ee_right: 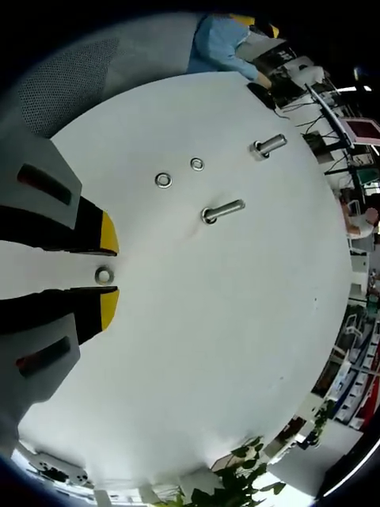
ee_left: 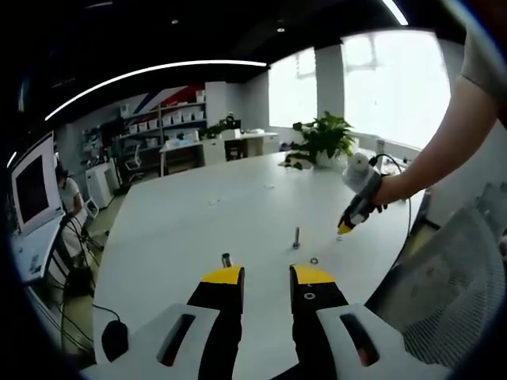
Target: Place the washer onto the threaded stud by aligning its center hole with the stud, sliding it down to the base, and recovering from edge contact or off-axis alignment until the washer reaches the visible bottom stop.
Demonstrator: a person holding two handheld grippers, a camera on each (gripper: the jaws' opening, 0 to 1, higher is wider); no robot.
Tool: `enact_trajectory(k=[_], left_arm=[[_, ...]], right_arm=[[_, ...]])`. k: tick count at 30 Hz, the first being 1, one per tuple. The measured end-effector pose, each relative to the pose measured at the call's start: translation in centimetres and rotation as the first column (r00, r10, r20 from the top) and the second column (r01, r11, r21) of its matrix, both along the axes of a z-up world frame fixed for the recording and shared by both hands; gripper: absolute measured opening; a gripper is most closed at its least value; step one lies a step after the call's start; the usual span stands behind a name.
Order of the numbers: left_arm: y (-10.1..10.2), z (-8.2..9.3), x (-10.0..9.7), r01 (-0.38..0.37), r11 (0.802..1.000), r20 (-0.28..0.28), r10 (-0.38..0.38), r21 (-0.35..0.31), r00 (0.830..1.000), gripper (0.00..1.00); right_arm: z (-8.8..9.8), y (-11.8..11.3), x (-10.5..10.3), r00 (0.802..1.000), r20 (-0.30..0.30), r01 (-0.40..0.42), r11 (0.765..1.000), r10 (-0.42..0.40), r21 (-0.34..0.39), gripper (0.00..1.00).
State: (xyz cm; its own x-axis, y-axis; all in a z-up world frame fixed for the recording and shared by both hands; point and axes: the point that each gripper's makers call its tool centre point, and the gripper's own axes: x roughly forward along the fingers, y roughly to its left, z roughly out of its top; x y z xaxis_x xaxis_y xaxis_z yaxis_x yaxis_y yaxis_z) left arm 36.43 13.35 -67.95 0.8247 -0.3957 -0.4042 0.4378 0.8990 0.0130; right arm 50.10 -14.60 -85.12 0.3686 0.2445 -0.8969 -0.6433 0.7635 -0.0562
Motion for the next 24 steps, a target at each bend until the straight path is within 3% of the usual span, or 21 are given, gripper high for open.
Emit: enact_trajectory(k=[24], left_arm=[[0.1, -0.3, 0.0, -0.003, 1.0, -0.007, 0.003, 0.019, 1.0, 0.21]], right_arm=[[-2.2, -0.7, -1.1, 0.999, -0.045, 0.001, 1.0, -0.002, -0.016, 0.18]])
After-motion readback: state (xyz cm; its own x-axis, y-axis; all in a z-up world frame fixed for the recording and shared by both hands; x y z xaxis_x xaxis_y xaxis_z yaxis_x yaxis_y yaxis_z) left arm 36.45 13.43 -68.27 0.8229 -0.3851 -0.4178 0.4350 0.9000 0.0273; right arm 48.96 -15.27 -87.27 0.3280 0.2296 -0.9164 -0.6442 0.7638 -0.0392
